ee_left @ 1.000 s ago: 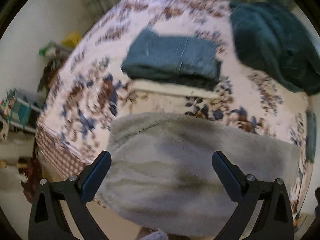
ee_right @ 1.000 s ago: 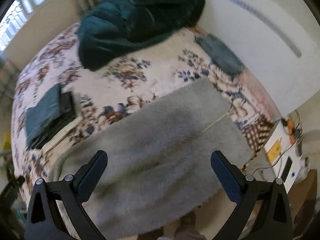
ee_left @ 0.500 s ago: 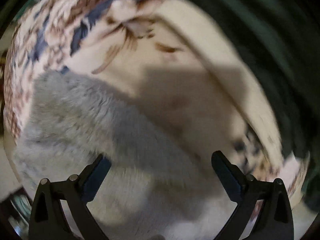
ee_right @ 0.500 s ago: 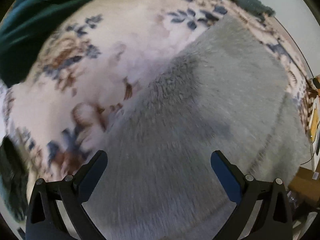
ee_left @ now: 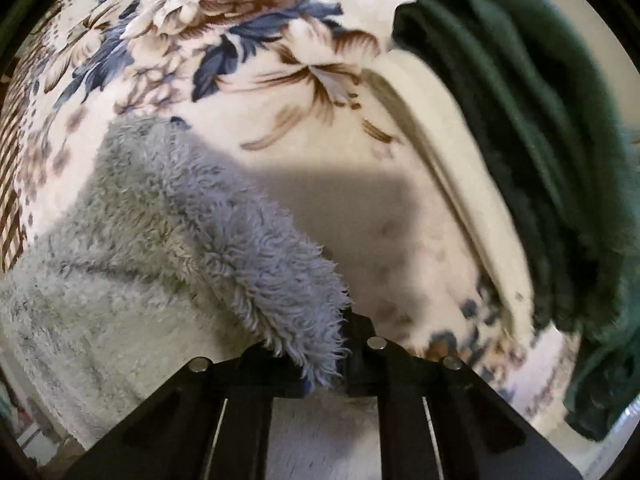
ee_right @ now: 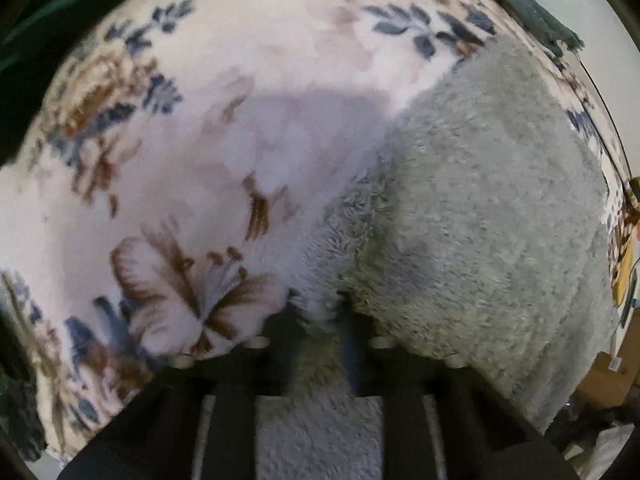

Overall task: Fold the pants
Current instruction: 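Close left gripper on one waistband corner while right gripper grasps the other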

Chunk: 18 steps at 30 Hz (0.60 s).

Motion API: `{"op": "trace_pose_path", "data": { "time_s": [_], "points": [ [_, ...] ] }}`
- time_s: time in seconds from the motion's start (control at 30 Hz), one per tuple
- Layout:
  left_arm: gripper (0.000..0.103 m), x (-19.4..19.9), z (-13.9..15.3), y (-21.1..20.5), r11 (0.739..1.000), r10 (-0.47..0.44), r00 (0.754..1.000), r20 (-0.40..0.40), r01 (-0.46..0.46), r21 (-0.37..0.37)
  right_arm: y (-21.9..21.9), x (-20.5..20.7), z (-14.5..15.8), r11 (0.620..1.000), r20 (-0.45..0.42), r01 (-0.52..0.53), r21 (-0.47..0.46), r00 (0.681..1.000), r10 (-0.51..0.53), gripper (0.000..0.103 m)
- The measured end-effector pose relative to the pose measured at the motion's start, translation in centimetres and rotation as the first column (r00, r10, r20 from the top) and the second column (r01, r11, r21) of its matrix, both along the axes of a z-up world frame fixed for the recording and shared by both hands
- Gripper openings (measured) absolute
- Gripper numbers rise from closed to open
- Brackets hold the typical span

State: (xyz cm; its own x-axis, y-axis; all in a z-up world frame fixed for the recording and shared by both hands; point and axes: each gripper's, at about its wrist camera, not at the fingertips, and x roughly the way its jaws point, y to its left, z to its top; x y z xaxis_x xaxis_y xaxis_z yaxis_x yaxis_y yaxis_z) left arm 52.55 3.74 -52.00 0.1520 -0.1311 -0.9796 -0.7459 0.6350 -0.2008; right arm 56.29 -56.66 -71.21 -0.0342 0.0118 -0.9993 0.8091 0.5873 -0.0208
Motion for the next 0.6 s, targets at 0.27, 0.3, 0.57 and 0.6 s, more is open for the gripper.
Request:
{"op": "trace_pose_path", "data": {
  "time_s": [0.27,0.3,0.57,0.6],
  "points": [
    [0.007,-6.9,8.0,2.6,0.992,-0.031,0.985,0.168,0.050,-0.113,-0.8,-6.4,10.5,0.999,0.187,-0.035,-0.018,0.982,0.038,0.010],
    [0.007,-7.3,9.0,3.5,0.991,-0.028,0.982,0.188,0.052,-0.125,-1.0,-7.2,13.0,0.999,0.204,-0.035,-0.015,0.978,0.037,0.009],
    [0.007,-18.0,10.9,3.3,0.993,0.014,0.968,0.250,0.016,-0.117,-2.8,-20.4,20.9,0.997,0.307,-0.077,0.016,0.949,0.068,0.009],
    [0.007,-20.0,10.4,3.5,0.994,0.022,0.971,0.237,0.004,-0.109,-2.6,-22.2,21.2,0.995,0.303,-0.095,0.011,0.949,0.087,0.009]
  ]
}}
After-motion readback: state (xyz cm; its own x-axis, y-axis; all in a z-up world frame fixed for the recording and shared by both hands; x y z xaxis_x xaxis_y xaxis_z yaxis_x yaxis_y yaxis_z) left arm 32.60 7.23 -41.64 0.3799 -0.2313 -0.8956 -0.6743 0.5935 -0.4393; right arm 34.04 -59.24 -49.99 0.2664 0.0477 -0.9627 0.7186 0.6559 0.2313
